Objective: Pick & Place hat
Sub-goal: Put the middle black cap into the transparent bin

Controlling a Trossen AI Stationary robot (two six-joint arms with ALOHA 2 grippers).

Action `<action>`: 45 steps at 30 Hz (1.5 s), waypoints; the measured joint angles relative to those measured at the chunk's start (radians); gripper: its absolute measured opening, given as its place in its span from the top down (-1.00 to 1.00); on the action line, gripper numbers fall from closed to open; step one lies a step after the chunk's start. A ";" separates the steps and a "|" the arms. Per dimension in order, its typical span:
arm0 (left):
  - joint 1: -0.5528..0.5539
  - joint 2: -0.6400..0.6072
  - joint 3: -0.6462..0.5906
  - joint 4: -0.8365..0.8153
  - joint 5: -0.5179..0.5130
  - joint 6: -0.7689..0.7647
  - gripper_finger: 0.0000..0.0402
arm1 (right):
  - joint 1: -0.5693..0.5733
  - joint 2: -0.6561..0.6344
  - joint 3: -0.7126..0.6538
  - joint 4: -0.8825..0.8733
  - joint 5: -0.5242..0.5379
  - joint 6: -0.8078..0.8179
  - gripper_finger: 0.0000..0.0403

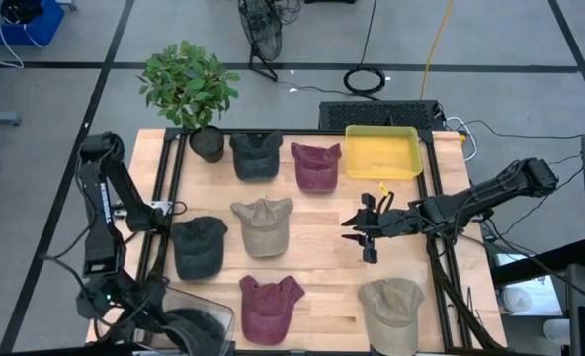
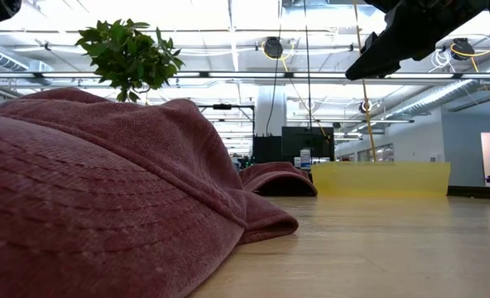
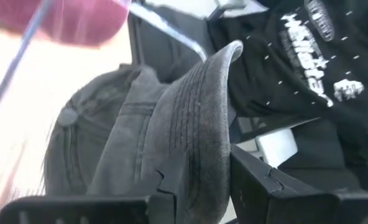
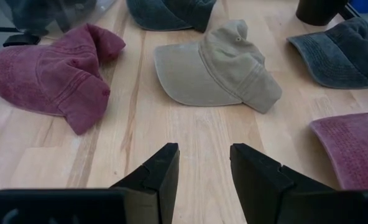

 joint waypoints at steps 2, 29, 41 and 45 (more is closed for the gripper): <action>0.000 -0.024 0.000 0.002 -0.026 0.040 0.49 | 0.000 0.000 0.000 0.000 0.000 -0.003 0.36; 0.108 0.078 0.000 -0.006 0.031 -0.065 0.07 | -0.016 0.000 0.000 0.011 0.054 -0.048 0.36; 0.135 0.075 0.000 0.328 0.132 0.013 -0.52 | -0.045 0.000 0.000 0.012 0.052 -0.075 0.36; 0.135 0.075 0.000 0.303 0.134 0.000 -0.53 | -0.045 0.000 0.000 0.016 0.052 -0.083 0.36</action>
